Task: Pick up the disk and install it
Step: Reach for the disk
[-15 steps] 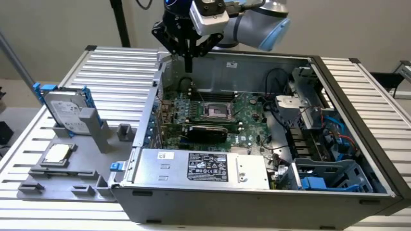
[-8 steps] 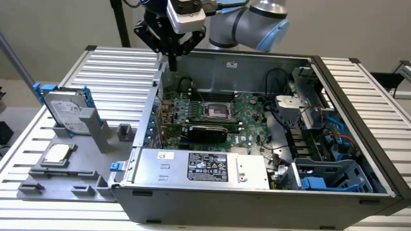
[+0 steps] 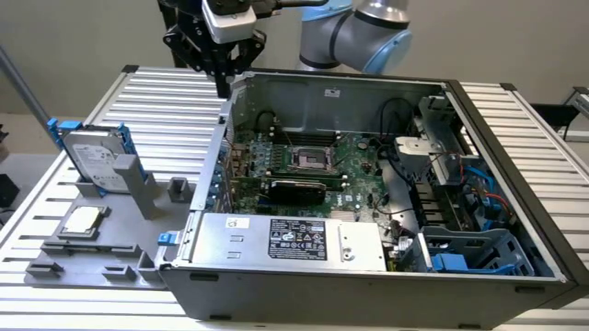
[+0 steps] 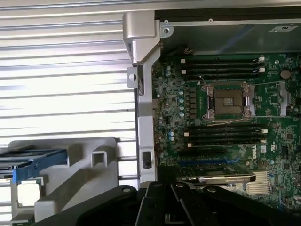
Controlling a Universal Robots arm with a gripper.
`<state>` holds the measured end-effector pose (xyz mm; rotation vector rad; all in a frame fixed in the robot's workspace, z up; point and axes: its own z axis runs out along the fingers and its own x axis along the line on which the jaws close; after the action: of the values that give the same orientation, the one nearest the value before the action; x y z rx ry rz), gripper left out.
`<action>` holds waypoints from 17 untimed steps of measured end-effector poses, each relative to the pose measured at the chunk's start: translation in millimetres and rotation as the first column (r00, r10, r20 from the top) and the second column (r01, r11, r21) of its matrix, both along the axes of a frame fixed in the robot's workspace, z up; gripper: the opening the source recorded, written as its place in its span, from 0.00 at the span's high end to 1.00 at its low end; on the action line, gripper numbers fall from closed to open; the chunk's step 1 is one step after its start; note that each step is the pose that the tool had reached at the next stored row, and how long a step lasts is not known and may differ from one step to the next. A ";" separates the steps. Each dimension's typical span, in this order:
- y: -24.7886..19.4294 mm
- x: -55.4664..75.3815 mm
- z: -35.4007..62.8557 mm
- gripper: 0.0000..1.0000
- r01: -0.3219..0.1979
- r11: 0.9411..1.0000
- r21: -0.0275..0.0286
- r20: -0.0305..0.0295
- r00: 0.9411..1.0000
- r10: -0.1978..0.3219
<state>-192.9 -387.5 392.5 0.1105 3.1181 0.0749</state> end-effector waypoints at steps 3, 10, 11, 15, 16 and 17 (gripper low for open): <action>6.5 -13.8 -0.3 0.89 0.000 1.000 0.000 0.000 1.000 0.000; 23.6 -44.6 -1.8 0.89 0.000 1.000 0.000 0.000 1.000 0.000; 25.2 -49.4 -2.1 0.89 0.000 1.000 0.000 0.000 1.000 0.000; 29.4 -67.6 -3.6 0.89 0.000 1.000 0.000 0.000 1.000 0.000; 29.6 -72.1 -4.1 0.89 0.000 1.000 0.000 0.000 1.000 0.000; 29.6 -76.5 -4.6 0.89 0.000 1.000 0.000 0.000 1.000 0.000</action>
<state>-269.5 -357.9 387.9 0.1102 3.1181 0.0749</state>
